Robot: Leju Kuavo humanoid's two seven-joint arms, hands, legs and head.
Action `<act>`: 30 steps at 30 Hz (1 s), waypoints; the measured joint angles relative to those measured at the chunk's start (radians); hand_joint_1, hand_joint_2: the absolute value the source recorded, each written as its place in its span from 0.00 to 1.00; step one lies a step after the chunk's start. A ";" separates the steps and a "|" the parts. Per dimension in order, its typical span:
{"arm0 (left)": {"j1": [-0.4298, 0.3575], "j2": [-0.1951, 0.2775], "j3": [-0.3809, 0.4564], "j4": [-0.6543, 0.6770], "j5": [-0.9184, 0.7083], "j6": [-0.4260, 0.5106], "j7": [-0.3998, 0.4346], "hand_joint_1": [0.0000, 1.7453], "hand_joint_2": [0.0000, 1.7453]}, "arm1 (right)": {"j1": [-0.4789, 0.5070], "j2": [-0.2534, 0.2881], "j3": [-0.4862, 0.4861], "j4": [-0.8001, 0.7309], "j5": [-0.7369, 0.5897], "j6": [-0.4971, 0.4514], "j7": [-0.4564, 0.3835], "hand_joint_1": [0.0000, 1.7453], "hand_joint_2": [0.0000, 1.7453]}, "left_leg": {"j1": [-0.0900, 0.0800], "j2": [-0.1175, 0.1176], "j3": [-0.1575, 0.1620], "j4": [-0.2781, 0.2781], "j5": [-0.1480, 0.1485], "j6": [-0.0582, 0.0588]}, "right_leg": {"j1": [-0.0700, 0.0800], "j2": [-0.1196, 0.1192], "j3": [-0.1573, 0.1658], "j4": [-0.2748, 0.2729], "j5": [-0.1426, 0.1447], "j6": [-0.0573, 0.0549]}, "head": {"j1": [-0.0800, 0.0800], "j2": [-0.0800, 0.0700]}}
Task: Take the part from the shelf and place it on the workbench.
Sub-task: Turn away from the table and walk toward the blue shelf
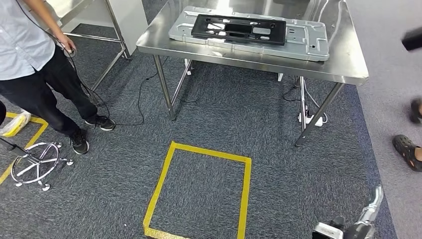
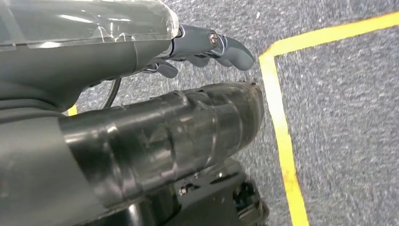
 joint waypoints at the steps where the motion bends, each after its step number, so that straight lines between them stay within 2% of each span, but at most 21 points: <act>1: 0.000 0.000 0.000 0.000 0.001 0.000 0.001 0.00 0.00 | -0.004 0.002 -0.019 0.029 0.012 0.020 0.012 0.00 0.00 | 0.002 -0.003 -0.004 0.007 -0.007 -0.006 | -0.001 0.002 -0.001 -0.004 0.004 -0.007 | 0.000 0.000; 3: 0.001 0.000 0.002 0.000 0.002 0.000 0.003 0.00 0.00 | -0.025 0.011 -0.073 0.111 0.037 0.072 0.014 0.00 0.00 | 0.005 -0.015 -0.032 0.068 -0.051 -0.015 | -0.005 0.005 -0.006 -0.011 0.014 -0.022 | 0.000 0.000; 5: 0.002 -0.001 0.007 0.000 0.003 0.000 0.005 0.00 0.00 | -0.064 0.025 -0.166 0.234 0.072 0.126 -0.023 0.00 0.00 | 0.008 -0.025 -0.090 0.195 -0.117 -0.020 | -0.003 0.010 -0.016 -0.011 0.020 -0.027 | -0.001 0.000; 6: 0.003 -0.001 0.009 0.000 0.003 0.000 0.005 0.00 0.00 | -0.084 0.032 -0.222 0.300 0.091 0.146 -0.051 0.00 0.00 | 0.008 -0.027 -0.115 0.251 -0.136 -0.022 | -0.003 0.013 -0.020 -0.010 0.022 -0.028 | -0.001 0.000; 7: 0.004 -0.001 0.012 0.000 0.003 0.000 0.006 0.00 0.00 | -0.101 0.039 -0.279 0.361 0.108 0.158 -0.076 0.00 0.00 | 0.008 -0.028 -0.127 0.278 -0.137 -0.022 | -0.002 0.016 -0.023 -0.008 0.023 -0.028 | -0.001 0.000; 8: 0.006 -0.001 0.014 0.000 0.003 0.000 0.006 0.00 0.00 | -0.115 0.045 -0.328 0.411 0.120 0.166 -0.094 0.00 0.00 | 0.008 -0.028 -0.120 0.265 -0.117 -0.021 | -0.002 0.019 -0.025 -0.005 0.024 -0.027 | -0.001 0.000; 9: 0.007 -0.001 0.016 0.000 0.003 0.001 0.007 0.00 0.00 | -0.126 0.051 -0.369 0.450 0.129 0.172 -0.103 0.00 0.00 | 0.008 -0.030 -0.095 0.217 -0.084 -0.019 | -0.002 0.024 -0.026 -0.003 0.024 -0.026 | -0.001 0.000; 11: 0.009 -0.001 0.019 0.000 0.003 0.001 0.007 0.00 0.00 | -0.149 0.063 -0.430 0.513 0.149 0.190 -0.095 0.00 0.00 | 0.009 -0.056 -0.032 0.083 -0.023 -0.011 | -0.001 0.036 -0.031 0.002 0.026 -0.022 | 0.000 0.000; 13: 0.009 -0.002 0.021 0.000 0.004 0.002 0.008 0.00 0.00 | -0.188 0.072 -0.498 0.596 0.179 0.202 -0.077 0.00 0.00 | 0.008 -0.080 -0.002 0.011 -0.005 -0.003 | -0.001 0.052 -0.041 0.005 0.033 -0.009 | 0.000 0.000; 14: 0.009 -0.002 0.023 0.000 0.006 0.002 0.010 0.00 0.00 | -0.212 0.073 -0.544 0.658 0.197 0.199 -0.075 0.00 0.00 | 0.007 -0.082 -0.001 0.004 -0.006 0.000 | -0.001 0.060 -0.045 0.004 0.037 -0.002 | 0.000 0.000; 16: 0.009 -0.005 0.026 0.000 0.009 0.003 0.013 0.00 0.00 | -0.257 0.065 -0.654 0.820 0.232 0.174 -0.081 0.00 0.00 | 0.010 -0.067 0.000 -0.005 0.003 0.011 | -0.002 0.067 -0.049 0.003 0.042 0.011 | 0.000 0.000; 17: 0.010 -0.006 0.027 0.000 0.010 0.004 0.014 0.00 0.00 | -0.276 0.058 -0.707 0.906 0.246 0.158 -0.079 0.00 0.00 | 0.012 -0.060 0.001 -0.010 0.009 0.018 | -0.003 0.060 -0.055 0.016 0.030 0.016 | 0.001 0.000; 18: 0.010 -0.007 0.029 0.000 0.011 0.005 0.015 0.00 0.00 | -0.294 0.050 -0.756 0.989 0.259 0.140 -0.070 0.00 0.00 | 0.014 -0.052 0.001 -0.016 0.014 0.024 | -0.003 0.050 -0.069 0.048 0.008 0.019 | 0.002 0.000; 20: 0.011 -0.008 0.034 0.000 0.012 0.007 0.015 0.00 0.00 | -0.326 0.036 -0.834 1.138 0.284 0.110 -0.025 0.00 0.00 | 0.013 -0.034 -0.003 -0.017 0.017 0.030 | -0.005 0.032 -0.122 0.165 -0.060 0.025 | 0.003 0.000; 21: 0.011 -0.008 0.037 0.000 0.012 0.007 0.015 0.00 0.00 | -0.338 0.031 -0.864 1.201 0.296 0.100 0.003 0.00 0.00 | 0.012 -0.023 -0.005 -0.016 0.017 0.031 | -0.006 0.030 -0.149 0.223 -0.084 0.028 | 0.003 0.000; 22: 0.011 -0.008 0.040 0.000 0.012 0.007 0.015 0.00 0.00 | -0.348 0.027 -0.889 1.257 0.308 0.092 0.035 0.00 0.00 | 0.011 -0.012 -0.006 -0.015 0.017 0.031 | -0.008 0.028 -0.163 0.258 -0.092 0.031 | 0.003 0.000; 23: 0.011 -0.008 0.042 0.000 0.012 0.007 0.015 0.00 0.00 | -0.355 0.024 -0.908 1.305 0.322 0.085 0.071 0.00 0.00 | 0.011 -0.002 -0.006 -0.014 0.015 0.030 | -0.009 0.025 -0.159 0.255 -0.080 0.033 | 0.003 0.000; 24: 0.010 -0.009 0.043 0.000 0.012 0.007 0.015 0.00 0.00 | -0.361 0.022 -0.922 1.347 0.340 0.080 0.115 0.00 0.00 | 0.011 0.006 -0.005 -0.013 0.014 0.028 | -0.011 0.019 -0.134 0.215 -0.053 0.034 | 0.003 0.000; 26: 0.009 -0.010 0.044 0.000 0.012 0.007 0.015 0.00 0.00 | -0.373 0.020 -0.938 1.422 0.386 0.079 0.222 0.00 0.00 | 0.008 0.022 -0.003 -0.009 0.008 0.020 | -0.010 -0.011 -0.060 0.083 0.001 0.031 | 0.003 0.000; 28: 0.008 -0.011 0.046 0.000 0.011 0.008 0.015 0.00 0.00 | -0.384 0.020 -0.941 1.480 0.432 0.093 0.311 0.00 0.00 | 0.004 0.034 -0.002 -0.004 0.001 0.008 | -0.005 -0.032 -0.021 0.008 0.018 0.021 | 0.002 0.000; 30: 0.004 -0.011 0.048 0.000 0.007 0.008 0.016 0.00 0.00 | -0.387 0.020 -0.941 1.522 0.465 0.114 0.364 0.00 0.00 | 0.002 0.045 0.002 -0.004 -0.002 -0.002 | -0.001 -0.022 -0.022 0.001 0.017 0.008 | 0.001 0.000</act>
